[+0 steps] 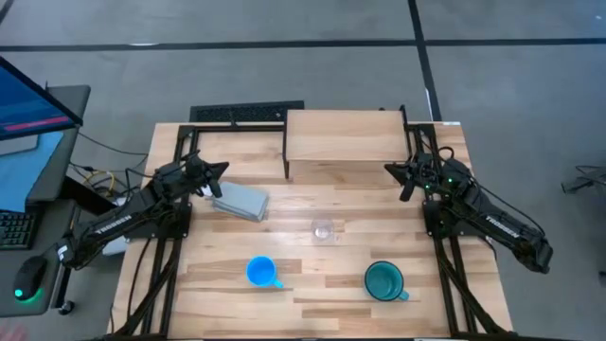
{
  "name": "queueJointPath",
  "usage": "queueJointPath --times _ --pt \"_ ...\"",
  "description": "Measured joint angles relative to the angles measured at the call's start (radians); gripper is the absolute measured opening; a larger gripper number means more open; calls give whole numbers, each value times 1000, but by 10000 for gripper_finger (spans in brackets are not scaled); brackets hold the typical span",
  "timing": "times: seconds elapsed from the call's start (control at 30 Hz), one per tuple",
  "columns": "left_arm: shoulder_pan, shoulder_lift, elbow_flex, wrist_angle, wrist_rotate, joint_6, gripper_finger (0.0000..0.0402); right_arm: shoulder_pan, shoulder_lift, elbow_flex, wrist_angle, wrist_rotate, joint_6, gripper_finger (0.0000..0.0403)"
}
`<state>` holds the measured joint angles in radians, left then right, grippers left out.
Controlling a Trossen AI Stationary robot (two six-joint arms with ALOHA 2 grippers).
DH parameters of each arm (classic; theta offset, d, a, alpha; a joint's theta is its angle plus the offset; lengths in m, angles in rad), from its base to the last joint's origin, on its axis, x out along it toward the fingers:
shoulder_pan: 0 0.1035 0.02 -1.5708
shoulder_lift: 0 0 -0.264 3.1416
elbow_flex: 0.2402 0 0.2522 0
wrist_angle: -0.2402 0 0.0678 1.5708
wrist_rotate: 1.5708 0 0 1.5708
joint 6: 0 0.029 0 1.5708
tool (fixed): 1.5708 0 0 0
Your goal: Stack small to large cups/mugs on shelf
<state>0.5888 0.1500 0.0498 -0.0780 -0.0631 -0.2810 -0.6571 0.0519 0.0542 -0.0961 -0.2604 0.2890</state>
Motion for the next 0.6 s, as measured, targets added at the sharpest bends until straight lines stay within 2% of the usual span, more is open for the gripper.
queueJointPath --times 0.6 --pt "0 0 0 0 0 0 1 0 0 0 0 0 0 33"
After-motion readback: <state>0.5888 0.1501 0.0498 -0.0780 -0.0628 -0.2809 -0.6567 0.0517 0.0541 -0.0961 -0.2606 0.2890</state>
